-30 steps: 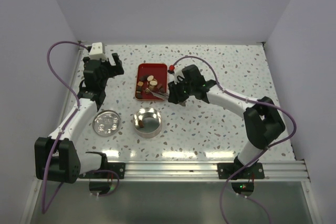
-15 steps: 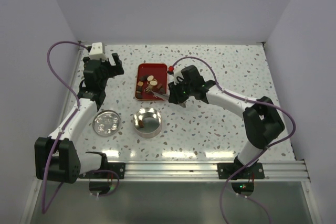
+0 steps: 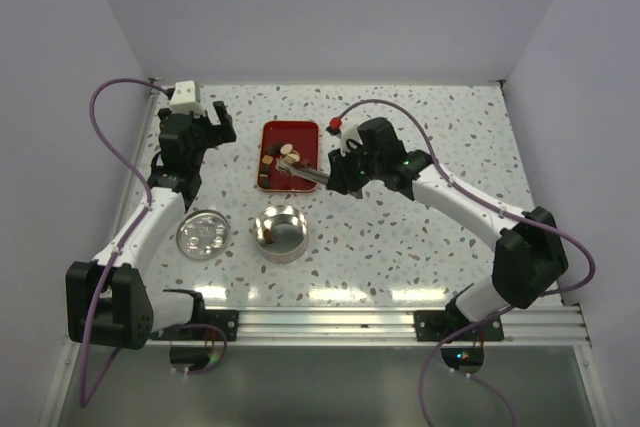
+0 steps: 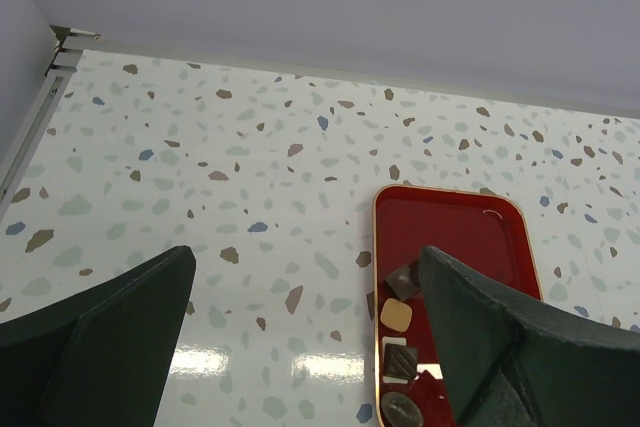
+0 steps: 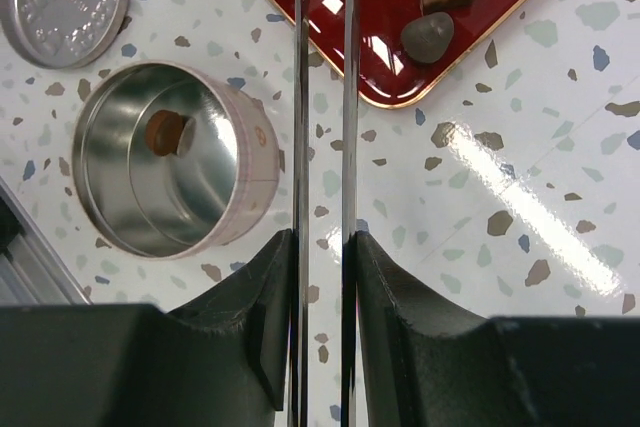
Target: Pack the chocolate
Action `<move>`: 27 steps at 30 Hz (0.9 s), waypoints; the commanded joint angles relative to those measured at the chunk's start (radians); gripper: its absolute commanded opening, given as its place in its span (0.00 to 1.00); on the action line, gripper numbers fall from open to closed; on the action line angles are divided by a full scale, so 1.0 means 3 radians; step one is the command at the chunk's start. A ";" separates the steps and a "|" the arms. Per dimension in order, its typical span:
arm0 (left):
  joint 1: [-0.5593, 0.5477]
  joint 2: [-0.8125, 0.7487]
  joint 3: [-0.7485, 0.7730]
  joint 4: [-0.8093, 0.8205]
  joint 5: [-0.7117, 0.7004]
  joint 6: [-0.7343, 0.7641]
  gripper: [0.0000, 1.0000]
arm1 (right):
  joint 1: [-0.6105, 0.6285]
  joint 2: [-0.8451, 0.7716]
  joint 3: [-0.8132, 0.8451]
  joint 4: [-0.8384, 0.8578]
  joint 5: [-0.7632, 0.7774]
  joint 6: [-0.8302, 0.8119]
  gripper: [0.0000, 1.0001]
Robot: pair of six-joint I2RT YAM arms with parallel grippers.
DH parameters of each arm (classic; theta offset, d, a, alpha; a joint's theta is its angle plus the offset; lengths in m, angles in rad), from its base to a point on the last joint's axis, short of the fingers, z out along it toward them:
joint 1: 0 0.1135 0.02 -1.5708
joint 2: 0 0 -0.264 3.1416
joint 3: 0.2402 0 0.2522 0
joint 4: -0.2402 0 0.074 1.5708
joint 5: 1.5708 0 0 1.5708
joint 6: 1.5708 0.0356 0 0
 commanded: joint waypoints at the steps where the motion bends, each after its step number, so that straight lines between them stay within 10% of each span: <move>1: -0.0011 -0.0030 0.0016 0.0117 0.0039 -0.0040 1.00 | 0.0008 -0.0265 0.0152 -0.0212 -0.0143 -0.0086 0.19; 27: -0.0037 -0.0020 0.0041 0.0081 0.0060 -0.0051 1.00 | 0.0258 -0.0965 0.0034 -0.1368 -0.0916 -0.0275 0.23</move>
